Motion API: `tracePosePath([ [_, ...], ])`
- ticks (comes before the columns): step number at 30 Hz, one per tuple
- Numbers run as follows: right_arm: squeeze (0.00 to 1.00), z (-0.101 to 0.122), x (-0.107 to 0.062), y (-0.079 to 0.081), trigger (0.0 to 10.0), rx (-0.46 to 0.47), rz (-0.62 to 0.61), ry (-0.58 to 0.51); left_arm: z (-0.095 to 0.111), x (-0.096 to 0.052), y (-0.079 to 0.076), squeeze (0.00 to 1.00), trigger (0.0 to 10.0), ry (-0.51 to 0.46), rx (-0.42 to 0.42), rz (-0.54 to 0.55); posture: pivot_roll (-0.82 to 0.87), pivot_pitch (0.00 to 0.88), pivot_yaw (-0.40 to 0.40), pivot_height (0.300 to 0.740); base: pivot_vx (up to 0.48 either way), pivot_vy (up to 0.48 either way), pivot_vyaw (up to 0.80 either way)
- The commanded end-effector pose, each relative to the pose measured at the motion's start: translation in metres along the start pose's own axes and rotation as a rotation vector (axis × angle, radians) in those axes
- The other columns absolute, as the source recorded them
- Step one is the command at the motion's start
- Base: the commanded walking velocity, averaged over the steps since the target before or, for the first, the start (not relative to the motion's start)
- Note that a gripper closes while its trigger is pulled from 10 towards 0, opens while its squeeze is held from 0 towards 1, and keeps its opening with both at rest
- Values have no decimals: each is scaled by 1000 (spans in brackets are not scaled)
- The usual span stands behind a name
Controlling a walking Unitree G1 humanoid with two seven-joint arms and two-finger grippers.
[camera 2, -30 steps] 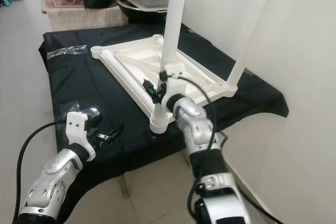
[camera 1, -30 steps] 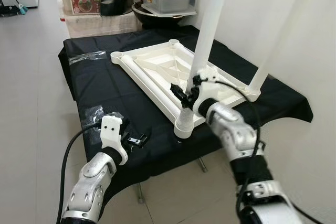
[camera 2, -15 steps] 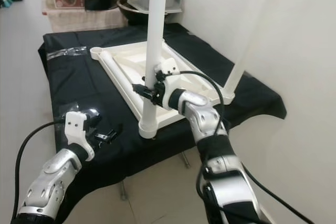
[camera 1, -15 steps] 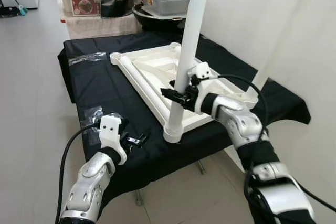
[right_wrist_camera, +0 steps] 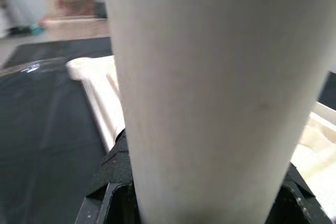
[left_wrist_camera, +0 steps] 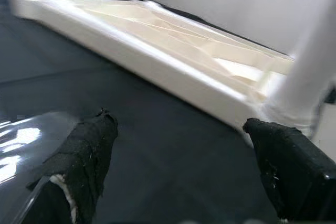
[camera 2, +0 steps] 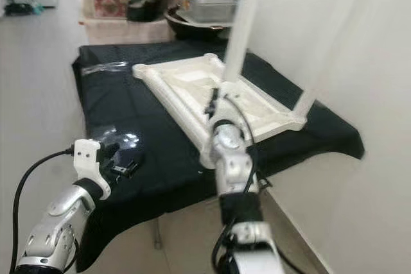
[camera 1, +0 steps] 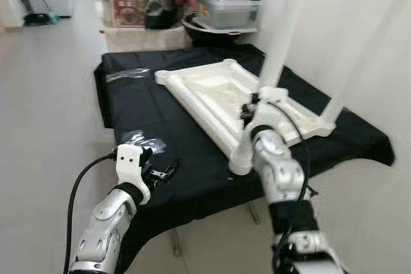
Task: Building children table
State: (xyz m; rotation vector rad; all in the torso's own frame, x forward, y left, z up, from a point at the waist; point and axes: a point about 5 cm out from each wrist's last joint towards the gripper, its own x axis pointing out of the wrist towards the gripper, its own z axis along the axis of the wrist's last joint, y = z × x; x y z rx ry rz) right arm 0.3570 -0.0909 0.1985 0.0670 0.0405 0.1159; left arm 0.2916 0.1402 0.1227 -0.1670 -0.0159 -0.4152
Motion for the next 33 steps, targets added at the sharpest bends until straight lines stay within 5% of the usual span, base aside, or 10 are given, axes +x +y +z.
tracePosePath([
  [1, 1000, -8, 0, 9, 10000, 21, 114, 30, -2, 2, -2, 0, 10000, 14, -12, -15, -4, 0, -94, 740, 0, 0, 0],
  [5, 1000, 9, 8, -5, 10000, 10, 124, -25, -2, 3, -2, 0, 10000, 12, -14, -15, -2, 0, -97, 740, 0, 0, 0],
  [6, 749, 14, 10, -8, 10000, 20, 164, -25, -2, 3, -2, 0, 10000, 9, -15, -12, -3, 0, -100, 740, 0, 0, 0],
  [7, 0, 22, 11, -9, 10000, 38, 261, -38, -2, 4, -3, 0, 10000, 8, -17, -11, -3, 0, -101, 740, 0, 0, 0],
  [18, 0, 10, -5, -17, 10000, -101, 894, -3, -3, 5, -3, 0, 10000, 8, -33, -23, -2, 0, -105, 740, 0, 0, 0],
  [19, 0, 2, -3, -14, 2863, -112, 906, 21, -3, 6, -2, 0, 10000, 8, -33, -22, 5, 0, -110, 740, 0, 0, 0],
  [21, 0, -3, -2, -11, 2863, -120, 917, 39, -3, 6, -2, 0, 10000, 8, -33, -21, 5, 0, -110, 740, 0, 0, 0],
  [22, 0, -10, 0, -8, 0, -122, 922, 69, -3, 6, -2, 0, 10000, 8, -33, -19, 18, 0, -118, 740, 0, 0, 0],
  [26, 0, -17, 6, -6, 0, -122, 893, 101, -3, 6, -2, 0, 10000, 7, -32, -17, 18, 0, -118, 740, 0, 0, 0],
  [33, 0, -48, 31, -56, 0, 85, -34, 280, -4, 5, -1, 0, 10000, 11, -37, -21, 9, 0, -106, 740, 0, 0, 0],
])
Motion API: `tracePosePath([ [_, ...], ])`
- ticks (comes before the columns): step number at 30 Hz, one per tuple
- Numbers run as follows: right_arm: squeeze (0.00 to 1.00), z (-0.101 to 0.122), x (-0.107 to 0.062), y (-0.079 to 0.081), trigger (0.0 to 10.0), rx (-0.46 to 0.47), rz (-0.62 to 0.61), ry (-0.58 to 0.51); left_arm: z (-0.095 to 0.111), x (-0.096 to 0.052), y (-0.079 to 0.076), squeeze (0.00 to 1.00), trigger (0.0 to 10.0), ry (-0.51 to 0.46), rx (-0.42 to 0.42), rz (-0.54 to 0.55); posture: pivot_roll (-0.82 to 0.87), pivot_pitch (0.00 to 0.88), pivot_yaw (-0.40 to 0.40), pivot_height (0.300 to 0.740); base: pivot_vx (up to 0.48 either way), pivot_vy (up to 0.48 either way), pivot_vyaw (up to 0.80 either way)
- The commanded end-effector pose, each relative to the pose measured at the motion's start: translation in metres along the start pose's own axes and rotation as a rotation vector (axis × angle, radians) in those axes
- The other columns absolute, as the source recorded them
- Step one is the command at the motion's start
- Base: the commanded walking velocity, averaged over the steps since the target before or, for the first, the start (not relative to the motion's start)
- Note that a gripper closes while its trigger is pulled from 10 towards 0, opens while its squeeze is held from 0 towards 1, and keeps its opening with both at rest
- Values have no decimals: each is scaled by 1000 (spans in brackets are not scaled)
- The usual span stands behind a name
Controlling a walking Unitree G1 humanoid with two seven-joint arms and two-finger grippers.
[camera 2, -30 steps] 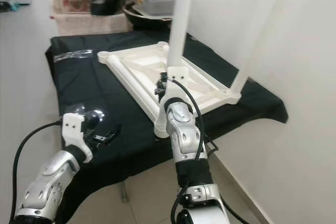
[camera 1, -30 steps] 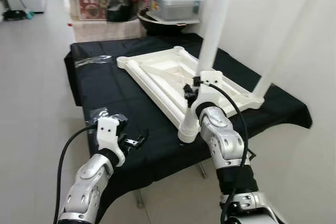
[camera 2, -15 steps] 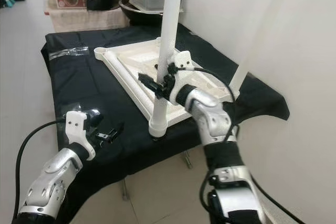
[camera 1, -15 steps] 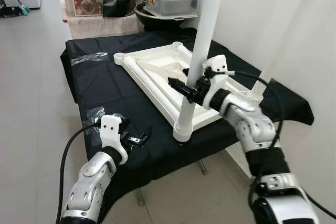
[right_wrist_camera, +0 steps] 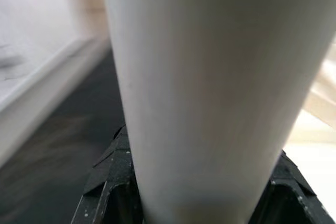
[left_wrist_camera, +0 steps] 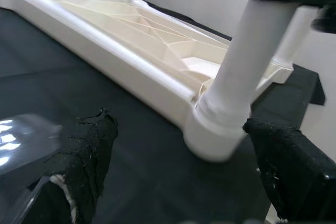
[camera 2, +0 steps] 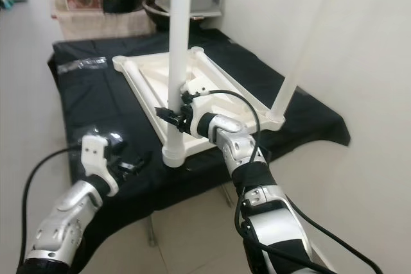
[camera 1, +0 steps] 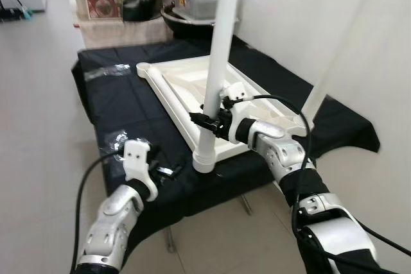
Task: Building children table
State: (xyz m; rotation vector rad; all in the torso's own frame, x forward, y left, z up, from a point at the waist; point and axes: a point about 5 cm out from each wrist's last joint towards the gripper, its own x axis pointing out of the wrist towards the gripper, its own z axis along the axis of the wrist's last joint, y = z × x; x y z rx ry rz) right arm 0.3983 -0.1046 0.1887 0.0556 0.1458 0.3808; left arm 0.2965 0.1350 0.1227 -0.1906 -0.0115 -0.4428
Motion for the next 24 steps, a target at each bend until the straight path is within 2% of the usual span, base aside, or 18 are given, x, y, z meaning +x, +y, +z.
tracePosePath([
  [1, 0, -53, -19, -39, 0, 201, -393, 175, -3, -2, 1, 0, 10000, 10, -14, 5, 10, 0, -105, 740, 0, 0, 0],
  [2, 0, -53, -19, -39, 0, 201, -393, 175, -3, -2, 1, 0, 10000, 10, -14, 5, 10, 0, -105, 740, 0, 0, 0],
  [4, 0, -64, -27, -35, 0, 252, -492, 182, -3, -3, 1, 0, 10000, 11, -14, 5, 10, 0, -103, 740, 0, 0, 0],
  [7, 0, -64, -27, -33, 0, 254, -484, 177, -3, -3, 2, 0, 10000, 11, -15, 5, 10, 0, -103, 740, 0, 0, 0],
  [8, 0, -66, -28, -26, 0, 249, -470, 184, -3, -3, 2, 0, 10000, 11, -16, 5, 2, 0, -99, 740, 0, 0, 0],
  [9, 0, -67, -27, -14, 4314, 246, -418, 206, -4, -4, 2, 0, 10000, 11, -17, 5, 0, 0, -98, 740, 0, 0, 0],
  [10, 0, -59, -27, -1, 10000, 229, -327, 168, -3, -3, 2, 0, 10000, 11, -19, 4, 0, 0, -98, 740, 0, 0, 0],
  [11, 0, -52, -27, 9, 10000, 217, -263, 137, -3, -3, 2, 0, 10000, 11, -20, 3, 0, 0, -98, 740, 0, 0, 0],
  [12, 0, -52, -27, 9, 10000, 217, -263, 137, -3, -3, 2, 0, 10000, 11, -20, 3, 0, 0, -98, 740, 0, 0, 0],
  [13, 1000, -35, -25, 19, 10000, 210, -170, 57, -3, -3, 2, 0, 10000, 11, -21, 2, -4, 0, -95, 740, 0, 0, 0],
  [14, 1000, -23, -24, 22, 10000, 198, -105, 4, -3, -3, 2, 0, 10000, 11, -21, 2, -4, 0, -95, 740, 0, 0, 0],
  [15, 1000, -23, -24, 22, 10000, 198, -105, 4, -3, -3, 2, 0, 10000, 11, -21, 2, -4, 0, -95, 740, 0, 0, 0],
  [17, 1000, -9, -25, 26, 10000, 186, -58, -48, -3, -3, 2, 0, 10000, 10, -22, 2, -4, 0, -95, 740, 0, 0, 0],
  [20, 1000, -7, -26, 27, 10000, 189, -61, -52, -3, -3, 2, 0, 10000, 10, -22, 2, -4, 0, -95, 740, 0, 0, 0],
  [21, 0, 5, -28, 23, 10000, 168, 92, -108, -3, -2, 2, 0, 10000, 9, -23, 2, -6, 0, -101, 740, 0, 0, 0],
  [22, 0, 5, -28, 23, 10000, 168, 92, -108, -3, -2, 2, 0, 10000, 9, -23, 2, -6, 0, -101, 740, 0, 0, 0],
  [23, 0, 12, -32, 18, 10000, 133, 281, -146, -3, -1, 2, 0, 10000, 7, -25, 2, -11, 0, -102, 740, 0, 0, 0],
  [24, 0, 15, -37, 14, 10000, 105, 412, -169, -3, -1, 1, 0, 10000, 5, -27, 1, -11, 0, -102, 740, 0, 0, 0],
])
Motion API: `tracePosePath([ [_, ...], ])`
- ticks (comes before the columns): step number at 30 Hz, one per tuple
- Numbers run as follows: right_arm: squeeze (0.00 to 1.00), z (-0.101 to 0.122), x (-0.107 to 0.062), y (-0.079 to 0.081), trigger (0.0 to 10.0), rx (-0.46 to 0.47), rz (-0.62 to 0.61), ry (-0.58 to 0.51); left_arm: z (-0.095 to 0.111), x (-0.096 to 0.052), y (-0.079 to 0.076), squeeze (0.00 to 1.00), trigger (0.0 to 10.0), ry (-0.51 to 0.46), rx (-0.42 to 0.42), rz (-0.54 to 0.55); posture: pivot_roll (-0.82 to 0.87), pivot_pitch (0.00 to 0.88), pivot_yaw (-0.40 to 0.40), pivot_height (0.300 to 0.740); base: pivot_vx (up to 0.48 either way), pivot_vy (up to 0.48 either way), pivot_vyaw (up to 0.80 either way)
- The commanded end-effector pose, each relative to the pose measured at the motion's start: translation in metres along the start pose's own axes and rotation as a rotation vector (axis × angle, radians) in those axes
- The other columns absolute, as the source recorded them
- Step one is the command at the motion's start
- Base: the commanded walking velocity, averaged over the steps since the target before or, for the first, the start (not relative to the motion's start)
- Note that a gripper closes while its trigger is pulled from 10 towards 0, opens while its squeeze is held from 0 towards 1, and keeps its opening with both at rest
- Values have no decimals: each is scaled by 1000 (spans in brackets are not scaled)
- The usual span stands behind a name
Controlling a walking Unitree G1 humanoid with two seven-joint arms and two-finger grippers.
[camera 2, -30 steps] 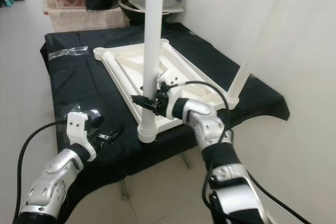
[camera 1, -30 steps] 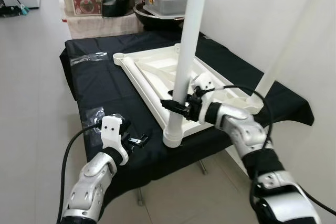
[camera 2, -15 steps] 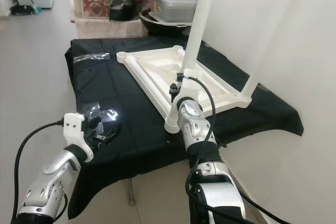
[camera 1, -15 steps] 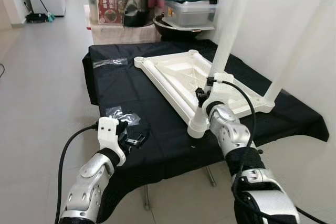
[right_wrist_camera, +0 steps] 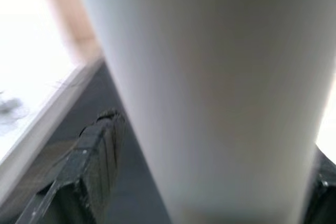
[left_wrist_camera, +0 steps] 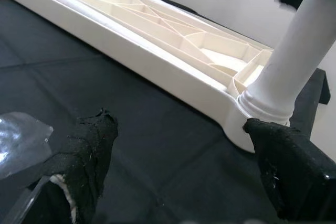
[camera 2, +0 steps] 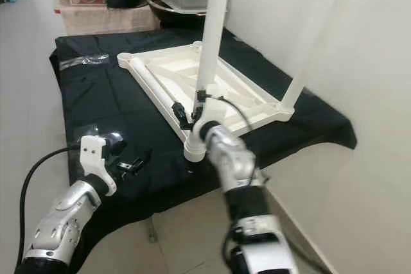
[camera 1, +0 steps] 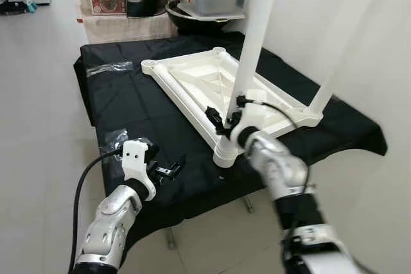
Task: Building children table
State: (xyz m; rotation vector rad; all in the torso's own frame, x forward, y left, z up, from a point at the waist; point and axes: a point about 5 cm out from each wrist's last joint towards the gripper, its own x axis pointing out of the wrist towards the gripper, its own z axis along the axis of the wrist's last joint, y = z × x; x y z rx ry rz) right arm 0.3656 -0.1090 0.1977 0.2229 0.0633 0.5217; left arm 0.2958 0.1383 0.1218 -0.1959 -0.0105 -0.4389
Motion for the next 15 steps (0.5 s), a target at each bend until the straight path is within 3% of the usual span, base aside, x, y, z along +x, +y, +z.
tracePosePath([
  [1, 0, 9, -5, 3, 10000, -61, 342, -30, -3, 2, -2, 0, 10000, 5, -23, -3, -8, 0, -105, 740, 0, 0, 0],
  [5, 0, -7, -7, -6, 10000, -108, 415, 51, -3, 2, -2, 0, 10000, 3, -24, -3, 2, 0, -115, 740, 0, 0, 0],
  [6, 0, -12, -7, -6, 8235, -123, 442, 70, -3, 2, -2, 0, 10000, 1, -25, -2, 5, 0, -119, 740, 0, 0, 0],
  [8, 0, -15, -6, -5, 8235, -134, 460, 81, -3, 2, -2, 0, 10000, 1, -25, -2, 5, 0, -119, 740, 0, 0, 0],
  [9, 0, -19, -6, -2, 0, -137, 495, 92, -2, 2, -2, 0, 10000, 0, -25, -1, 10, 0, -121, 740, 0, 0, 0],
  [12, 0, -25, -2, 2, 0, -136, 516, 112, -2, 2, -2, 0, 10000, -1, -25, -1, 10, 0, -121, 740, 0, 0, 0],
  [15, 0, -28, 6, -2, 0, -148, 433, 137, -2, 2, -2, 0, 10000, 0, -26, -1, 13, 0, -120, 740, 0, 0, 0],
])
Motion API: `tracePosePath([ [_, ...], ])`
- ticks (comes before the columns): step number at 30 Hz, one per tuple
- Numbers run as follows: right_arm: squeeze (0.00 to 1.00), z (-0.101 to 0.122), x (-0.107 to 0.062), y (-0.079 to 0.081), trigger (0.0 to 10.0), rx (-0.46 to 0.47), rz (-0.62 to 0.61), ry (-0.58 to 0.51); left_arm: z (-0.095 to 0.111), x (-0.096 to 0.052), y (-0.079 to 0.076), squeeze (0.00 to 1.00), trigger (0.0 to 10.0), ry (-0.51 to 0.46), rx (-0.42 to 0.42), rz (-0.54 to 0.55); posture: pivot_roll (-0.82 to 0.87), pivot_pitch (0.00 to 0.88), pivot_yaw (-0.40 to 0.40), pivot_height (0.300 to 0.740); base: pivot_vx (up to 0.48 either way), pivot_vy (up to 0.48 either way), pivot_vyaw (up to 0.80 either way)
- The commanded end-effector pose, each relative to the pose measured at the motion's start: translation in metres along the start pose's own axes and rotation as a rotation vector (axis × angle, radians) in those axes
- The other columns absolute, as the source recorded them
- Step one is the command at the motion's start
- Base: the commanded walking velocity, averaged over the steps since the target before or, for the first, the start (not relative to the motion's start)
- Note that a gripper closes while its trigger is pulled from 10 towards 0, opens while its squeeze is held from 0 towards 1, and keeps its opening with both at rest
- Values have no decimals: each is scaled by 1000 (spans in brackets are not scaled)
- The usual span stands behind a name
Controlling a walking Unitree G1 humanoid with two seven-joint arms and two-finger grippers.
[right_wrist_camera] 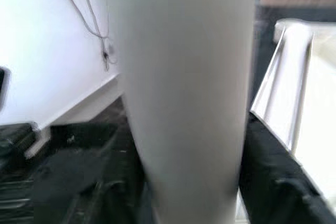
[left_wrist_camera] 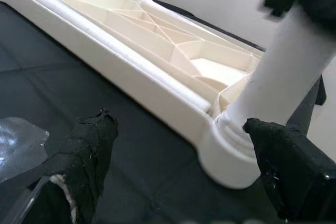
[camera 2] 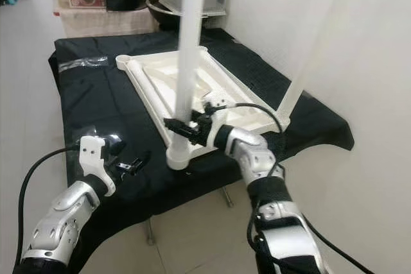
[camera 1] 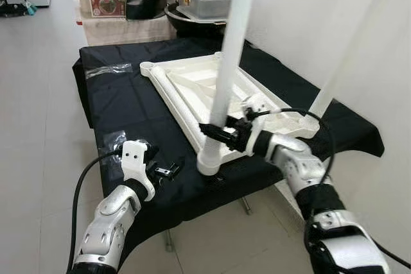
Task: Building children table
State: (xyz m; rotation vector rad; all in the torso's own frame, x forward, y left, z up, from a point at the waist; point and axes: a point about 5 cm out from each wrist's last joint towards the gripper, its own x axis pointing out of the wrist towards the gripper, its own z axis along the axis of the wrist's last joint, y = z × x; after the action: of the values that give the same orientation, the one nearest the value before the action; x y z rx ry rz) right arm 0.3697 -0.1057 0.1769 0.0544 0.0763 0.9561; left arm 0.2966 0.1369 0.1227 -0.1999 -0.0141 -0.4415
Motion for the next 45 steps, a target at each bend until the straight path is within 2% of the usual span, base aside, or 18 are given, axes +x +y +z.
tracePosePath([
  [1, 0, -7, 4, -6, 0, 20, -93, 35, -3, 0, -1, 0, 10000, 4, -23, 1, 12, 0, -119, 740, 0, 0, 0],
  [3, 0, -9, 3, -22, 0, 76, -320, 44, -3, 0, -1, 0, 10000, 4, -24, 1, 9, 0, -118, 740, 0, 0, 0],
  [8, 0, -16, -5, -35, 0, 171, -561, 50, -3, 0, -2, 0, 10000, 5, -25, 0, 9, 0, -117, 740, 0, 0, 0],
  [10, 0, -33, -30, -48, 0, 239, -949, 107, -3, -1, -1, 0, 10000, 5, -26, -1, 3, 0, -112, 740, 0, 0, 0],
  [13, 0, -44, -44, -44, 0, 244, -1131, 144, -2, -1, -1, 0, 10000, 5, -27, -1, 5, 0, -113, 740, 0, 0, 0],
  [15, 0, -44, -43, -35, 0, 218, -1133, 146, -2, -2, -1, 0, 10000, 5, -26, 0, 0, 0, -106, 740, 0, 0, 0],
  [16, 0, -43, -36, -22, 2863, 198, -1074, 151, -2, -2, -1, 0, 10000, 6, -26, 0, -1, 0, -105, 740, 0, 0, 0],
  [19, 0, -41, -31, -14, 2863, 189, -1045, 155, -2, -2, 0, 0, 10000, 6, -26, 0, -1, 0, -105, 740, 0, 0, 0],
  [20, 0, -38, -26, -8, 10000, 179, -1012, 144, -2, -2, 0, 0, 10000, 6, -27, -1, -6, 0, -103, 740, 0, 0, 0],
  [21, 0, -30, -22, -3, 10000, 173, -972, 103, -2, -2, 0, 0, 10000, 7, -27, -2, -12, 0, -101, 740, 0, 0, 0],
  [22, 1000, -23, -20, 0, 10000, 170, -953, 67, -2, -1, 0, 0, 10000, 7, -28, -3, -12, 0, -101, 740, 0, 0, 0],
  [30, 1000, 10, -17, -2, 10000, 135, -805, -54, -2, 0, -1, 0, 10000, 4, -29, -1, -10, 0, -107, 740, 0, 0, 0],
  [31, 0, 15, -17, -4, 10000, 136, -767, -61, -3, 0, -1, 0, 10000, 3, -30, -1, -13, 0, -106, 740, 0, 0, 0],
  [33, 0, 26, -20, -6, 10000, 119, -655, -119, -3, 1, -1, 0, 10000, 3, -31, -1, -18, 0, -108, 740, 0, 0, 0],
  [35, 0, 26, -31, -11, 10000, 9, -440, -115, -3, 1, -1, 0, 10000, 0, -33, -1, -9, 0, -116, 740, 0, 0, 0],
  [42, 0, 15, -39, -24, 10000, -79, -252, -33, -3, 2, -1, 0, 10000, -1, -37, -3, -9, 0, -116, 740, 0, 0, 0],
  [43, 0, 12, -37, -24, 3294, -95, -203, -6, -3, 2, -1, 0, 10000, -1, -37, -4, 0, 0, -118, 740, 0, 0, 0],
  [45, 0, 9, -35, -24, 3294, -116, -153, 25, -3, 2, -1, 0, 10000, 0, -37, -5, 0, 0, -118, 740, 0, 0, 0],
])
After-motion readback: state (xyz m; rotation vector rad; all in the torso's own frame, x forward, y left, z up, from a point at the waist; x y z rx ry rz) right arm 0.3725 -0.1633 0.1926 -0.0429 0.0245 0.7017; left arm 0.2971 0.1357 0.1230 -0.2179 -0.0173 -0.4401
